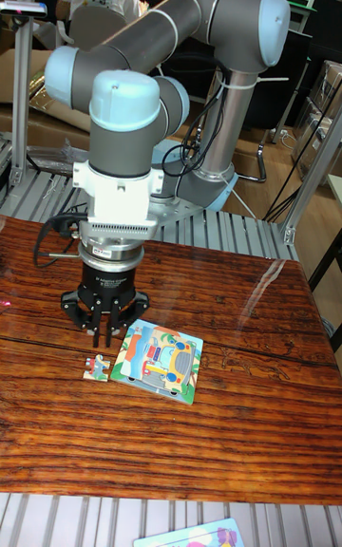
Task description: Assemble one piece of a puzzle
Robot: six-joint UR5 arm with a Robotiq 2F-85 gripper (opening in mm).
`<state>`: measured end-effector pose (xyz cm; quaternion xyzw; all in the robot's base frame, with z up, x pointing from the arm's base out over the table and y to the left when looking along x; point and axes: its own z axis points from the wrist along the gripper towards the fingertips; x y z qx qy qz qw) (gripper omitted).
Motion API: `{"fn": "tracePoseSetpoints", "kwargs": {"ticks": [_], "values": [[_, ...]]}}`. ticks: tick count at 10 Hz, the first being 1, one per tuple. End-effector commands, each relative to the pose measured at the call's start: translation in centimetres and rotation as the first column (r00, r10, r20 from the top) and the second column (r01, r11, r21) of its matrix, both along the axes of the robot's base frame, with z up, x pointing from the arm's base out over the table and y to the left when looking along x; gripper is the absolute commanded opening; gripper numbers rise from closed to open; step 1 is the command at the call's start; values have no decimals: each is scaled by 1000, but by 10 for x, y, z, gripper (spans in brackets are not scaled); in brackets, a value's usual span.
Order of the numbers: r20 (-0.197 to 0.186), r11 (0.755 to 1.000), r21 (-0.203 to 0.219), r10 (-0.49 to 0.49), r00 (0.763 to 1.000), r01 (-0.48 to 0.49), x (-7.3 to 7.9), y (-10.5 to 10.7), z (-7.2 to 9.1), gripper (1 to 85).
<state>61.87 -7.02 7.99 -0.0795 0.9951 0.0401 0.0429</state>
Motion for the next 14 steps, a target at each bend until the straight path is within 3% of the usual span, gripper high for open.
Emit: {"fn": "tracePoseSetpoints", "kwargs": {"ticks": [1,5,9,11,14], "values": [[2,1000,10,-30,1000,30,2,3,-5,710],[19,999,-1,-39,999,39,-8,-7,-16,680],[48,999,3,-38,998,38,-7,-7,-26,653],[73,999,5,39,997,-39,-4,-6,-30,630],[85,975,21,220,972,-223,-8,5,-31,627]]}}
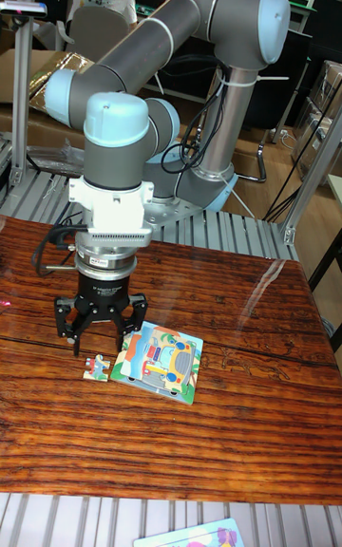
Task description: Assemble one piece of a puzzle
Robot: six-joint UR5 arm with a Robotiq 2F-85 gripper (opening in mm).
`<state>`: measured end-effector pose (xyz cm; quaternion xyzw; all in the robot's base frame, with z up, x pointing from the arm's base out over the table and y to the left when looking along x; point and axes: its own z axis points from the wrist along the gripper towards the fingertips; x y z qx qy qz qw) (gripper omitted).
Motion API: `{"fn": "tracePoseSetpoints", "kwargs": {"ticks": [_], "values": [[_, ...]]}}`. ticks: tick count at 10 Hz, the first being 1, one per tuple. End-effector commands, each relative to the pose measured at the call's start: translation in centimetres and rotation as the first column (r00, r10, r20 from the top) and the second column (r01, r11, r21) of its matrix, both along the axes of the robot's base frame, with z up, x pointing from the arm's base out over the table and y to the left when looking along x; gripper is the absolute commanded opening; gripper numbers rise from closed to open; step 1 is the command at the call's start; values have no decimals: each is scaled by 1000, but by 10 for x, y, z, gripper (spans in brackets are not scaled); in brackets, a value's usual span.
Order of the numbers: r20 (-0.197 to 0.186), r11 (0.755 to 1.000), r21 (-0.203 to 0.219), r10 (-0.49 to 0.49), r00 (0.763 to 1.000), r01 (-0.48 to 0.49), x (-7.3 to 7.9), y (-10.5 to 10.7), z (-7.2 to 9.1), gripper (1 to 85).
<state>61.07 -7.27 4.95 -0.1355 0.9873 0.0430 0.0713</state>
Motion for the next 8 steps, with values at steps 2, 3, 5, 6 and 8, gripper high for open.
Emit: {"fn": "tracePoseSetpoints", "kwargs": {"ticks": [2,3,5,6,8], "values": [[25,981,18,195,981,-195,-2,10,-1,630],[31,976,38,215,976,-216,-3,15,0,620],[59,968,3,251,966,-252,4,10,0,590],[60,971,-5,238,969,-238,5,8,-1,547],[-18,996,-12,90,996,-90,-7,0,-1,400]]}}
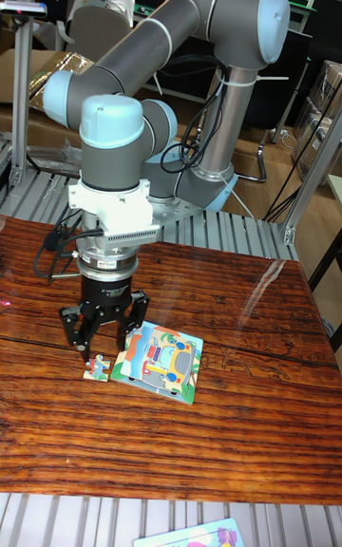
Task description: Assemble one piece of a puzzle
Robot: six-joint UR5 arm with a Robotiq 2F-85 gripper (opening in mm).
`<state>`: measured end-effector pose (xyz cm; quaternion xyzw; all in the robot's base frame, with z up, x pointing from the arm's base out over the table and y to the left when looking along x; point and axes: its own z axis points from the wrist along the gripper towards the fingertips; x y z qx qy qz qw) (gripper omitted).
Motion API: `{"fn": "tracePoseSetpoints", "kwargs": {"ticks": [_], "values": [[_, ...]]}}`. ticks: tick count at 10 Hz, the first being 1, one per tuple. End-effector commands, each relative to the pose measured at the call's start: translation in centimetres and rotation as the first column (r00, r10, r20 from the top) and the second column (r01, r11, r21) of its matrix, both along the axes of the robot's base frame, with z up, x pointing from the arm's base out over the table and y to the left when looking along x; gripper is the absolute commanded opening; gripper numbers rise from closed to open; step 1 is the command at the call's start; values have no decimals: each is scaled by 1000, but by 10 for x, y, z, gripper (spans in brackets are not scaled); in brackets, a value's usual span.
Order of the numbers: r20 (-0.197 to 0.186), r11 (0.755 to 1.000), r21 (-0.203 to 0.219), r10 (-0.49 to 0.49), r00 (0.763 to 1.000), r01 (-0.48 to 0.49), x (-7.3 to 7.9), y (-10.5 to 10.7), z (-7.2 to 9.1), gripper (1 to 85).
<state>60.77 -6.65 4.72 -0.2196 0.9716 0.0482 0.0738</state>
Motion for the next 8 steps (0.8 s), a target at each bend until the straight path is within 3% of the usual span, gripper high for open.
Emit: {"fn": "tracePoseSetpoints", "kwargs": {"ticks": [1,2,3,4,5,7,8], "values": [[-33,988,-15,-157,987,156,-2,-5,1,253],[-39,971,-14,-238,970,238,1,-3,2,123],[-52,952,-10,-305,951,305,3,1,2,50],[-78,934,-45,-356,931,354,-1,-1,3,13],[-91,932,-41,-362,928,360,-2,3,2,13],[-90,933,45,-353,931,358,7,21,1,13],[-71,940,49,-333,940,337,9,22,-2,13]]}}
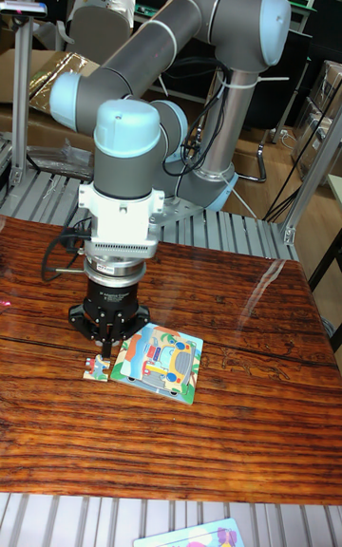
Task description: Assemble one piece of a puzzle
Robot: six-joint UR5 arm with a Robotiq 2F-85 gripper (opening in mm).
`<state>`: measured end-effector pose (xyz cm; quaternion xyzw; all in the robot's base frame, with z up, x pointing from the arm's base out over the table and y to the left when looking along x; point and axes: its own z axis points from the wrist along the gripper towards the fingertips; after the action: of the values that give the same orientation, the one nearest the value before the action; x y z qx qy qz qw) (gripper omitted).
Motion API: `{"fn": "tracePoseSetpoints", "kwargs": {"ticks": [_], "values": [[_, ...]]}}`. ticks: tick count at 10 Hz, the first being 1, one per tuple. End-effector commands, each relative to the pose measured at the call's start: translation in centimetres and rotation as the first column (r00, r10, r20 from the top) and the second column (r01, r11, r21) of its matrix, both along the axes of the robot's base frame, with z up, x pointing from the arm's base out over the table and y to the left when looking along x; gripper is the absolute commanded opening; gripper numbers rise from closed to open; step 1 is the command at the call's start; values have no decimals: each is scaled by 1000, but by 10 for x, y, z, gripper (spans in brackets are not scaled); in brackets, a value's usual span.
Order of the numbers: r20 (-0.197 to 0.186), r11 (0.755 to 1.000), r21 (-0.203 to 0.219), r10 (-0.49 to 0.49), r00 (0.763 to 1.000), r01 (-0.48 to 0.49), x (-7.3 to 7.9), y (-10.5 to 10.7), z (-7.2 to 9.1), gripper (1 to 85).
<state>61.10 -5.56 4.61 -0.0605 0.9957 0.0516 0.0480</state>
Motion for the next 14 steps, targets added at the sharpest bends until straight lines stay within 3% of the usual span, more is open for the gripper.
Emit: {"fn": "tracePoseSetpoints", "kwargs": {"ticks": [1,2,3,4,5,10,14], "values": [[30,1000,30,6,1000,-7,8,9,-3,13],[15,999,50,10,1000,-10,5,14,-3,13],[-14,1000,24,-19,1000,19,-2,6,-4,13],[-10,1000,-15,-18,1000,18,-4,-3,-7,13],[4,1000,-21,-19,1000,19,-5,-5,-9,13],[40,994,65,-86,996,83,-8,11,-9,13],[49,996,65,-61,997,58,-19,10,-15,13]]}}
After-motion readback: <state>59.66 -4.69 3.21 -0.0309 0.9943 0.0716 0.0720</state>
